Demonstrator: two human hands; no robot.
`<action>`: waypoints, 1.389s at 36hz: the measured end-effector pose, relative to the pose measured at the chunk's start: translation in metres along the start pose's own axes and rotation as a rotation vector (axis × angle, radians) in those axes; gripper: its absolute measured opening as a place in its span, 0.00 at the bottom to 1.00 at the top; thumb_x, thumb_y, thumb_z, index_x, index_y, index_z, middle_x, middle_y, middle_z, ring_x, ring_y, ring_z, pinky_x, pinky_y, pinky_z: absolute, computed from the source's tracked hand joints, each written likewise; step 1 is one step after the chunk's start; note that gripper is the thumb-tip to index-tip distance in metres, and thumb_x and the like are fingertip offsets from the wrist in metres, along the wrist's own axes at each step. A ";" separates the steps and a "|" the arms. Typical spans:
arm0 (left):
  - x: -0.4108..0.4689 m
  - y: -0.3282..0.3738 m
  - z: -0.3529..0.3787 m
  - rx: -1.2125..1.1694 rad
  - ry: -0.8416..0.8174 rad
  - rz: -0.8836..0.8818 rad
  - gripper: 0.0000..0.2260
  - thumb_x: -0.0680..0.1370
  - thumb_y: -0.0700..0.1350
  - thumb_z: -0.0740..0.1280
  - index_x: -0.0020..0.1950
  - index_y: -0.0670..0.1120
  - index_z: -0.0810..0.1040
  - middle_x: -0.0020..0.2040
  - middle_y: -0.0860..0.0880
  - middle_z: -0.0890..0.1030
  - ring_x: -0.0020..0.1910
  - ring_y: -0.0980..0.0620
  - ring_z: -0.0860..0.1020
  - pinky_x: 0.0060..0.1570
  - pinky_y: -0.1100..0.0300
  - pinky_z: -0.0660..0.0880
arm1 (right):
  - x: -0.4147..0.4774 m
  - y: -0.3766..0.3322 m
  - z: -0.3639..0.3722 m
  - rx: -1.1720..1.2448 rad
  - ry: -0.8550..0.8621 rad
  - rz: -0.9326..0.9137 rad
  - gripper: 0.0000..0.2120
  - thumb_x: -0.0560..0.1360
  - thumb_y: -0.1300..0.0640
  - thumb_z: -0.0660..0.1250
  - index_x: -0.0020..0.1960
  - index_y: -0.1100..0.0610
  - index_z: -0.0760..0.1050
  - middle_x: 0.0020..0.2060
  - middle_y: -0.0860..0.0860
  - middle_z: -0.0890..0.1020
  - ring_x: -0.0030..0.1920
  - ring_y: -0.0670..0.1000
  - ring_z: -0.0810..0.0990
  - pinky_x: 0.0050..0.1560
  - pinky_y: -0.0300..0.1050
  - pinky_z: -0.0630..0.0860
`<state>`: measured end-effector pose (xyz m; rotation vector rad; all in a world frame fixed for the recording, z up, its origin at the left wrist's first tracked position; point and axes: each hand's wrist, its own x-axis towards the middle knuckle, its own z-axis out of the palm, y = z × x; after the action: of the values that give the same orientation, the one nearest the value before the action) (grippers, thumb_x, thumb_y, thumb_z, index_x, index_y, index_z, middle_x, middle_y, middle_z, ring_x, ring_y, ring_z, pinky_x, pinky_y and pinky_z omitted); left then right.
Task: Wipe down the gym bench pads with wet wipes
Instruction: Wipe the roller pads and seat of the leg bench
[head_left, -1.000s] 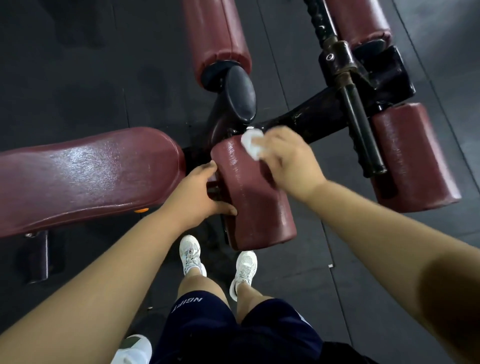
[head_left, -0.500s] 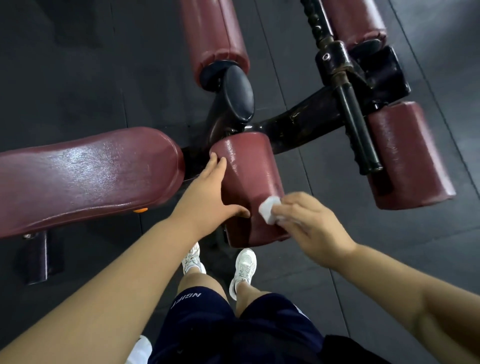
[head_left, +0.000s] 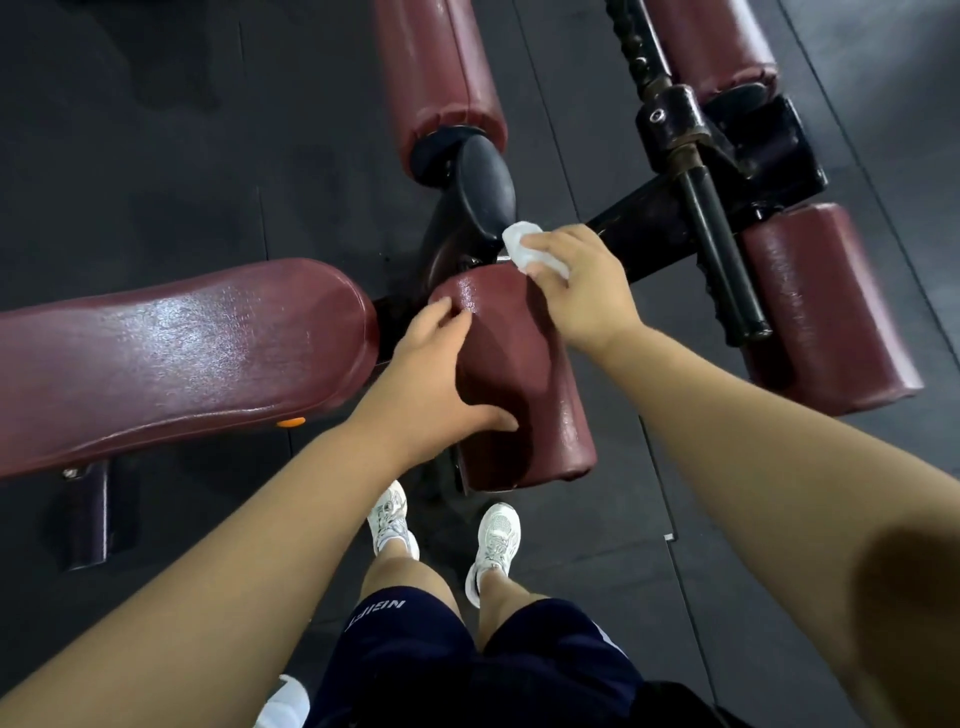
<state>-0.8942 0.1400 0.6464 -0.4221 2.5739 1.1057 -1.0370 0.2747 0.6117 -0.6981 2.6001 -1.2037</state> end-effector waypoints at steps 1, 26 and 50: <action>0.000 0.004 0.003 0.006 -0.005 0.006 0.54 0.61 0.59 0.78 0.78 0.48 0.51 0.78 0.55 0.46 0.76 0.56 0.48 0.71 0.60 0.51 | -0.006 -0.001 -0.002 0.008 -0.006 -0.007 0.11 0.77 0.59 0.64 0.58 0.55 0.79 0.50 0.50 0.75 0.49 0.44 0.72 0.51 0.22 0.63; -0.003 -0.001 -0.001 0.014 -0.007 0.042 0.52 0.61 0.59 0.78 0.77 0.46 0.54 0.78 0.56 0.47 0.76 0.58 0.51 0.74 0.58 0.52 | -0.018 0.004 -0.009 -0.088 -0.046 -0.160 0.08 0.75 0.62 0.65 0.52 0.58 0.81 0.46 0.55 0.78 0.49 0.48 0.73 0.54 0.30 0.66; -0.010 -0.021 0.001 0.015 -0.040 0.001 0.49 0.64 0.55 0.78 0.77 0.47 0.54 0.77 0.56 0.50 0.75 0.57 0.54 0.72 0.62 0.53 | -0.102 0.023 -0.016 -0.065 -0.107 -0.232 0.08 0.75 0.59 0.66 0.52 0.60 0.79 0.46 0.49 0.75 0.49 0.46 0.73 0.53 0.30 0.68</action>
<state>-0.8766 0.1281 0.6361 -0.3904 2.5462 1.0837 -0.9616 0.3487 0.6027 -1.0721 2.5332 -1.1099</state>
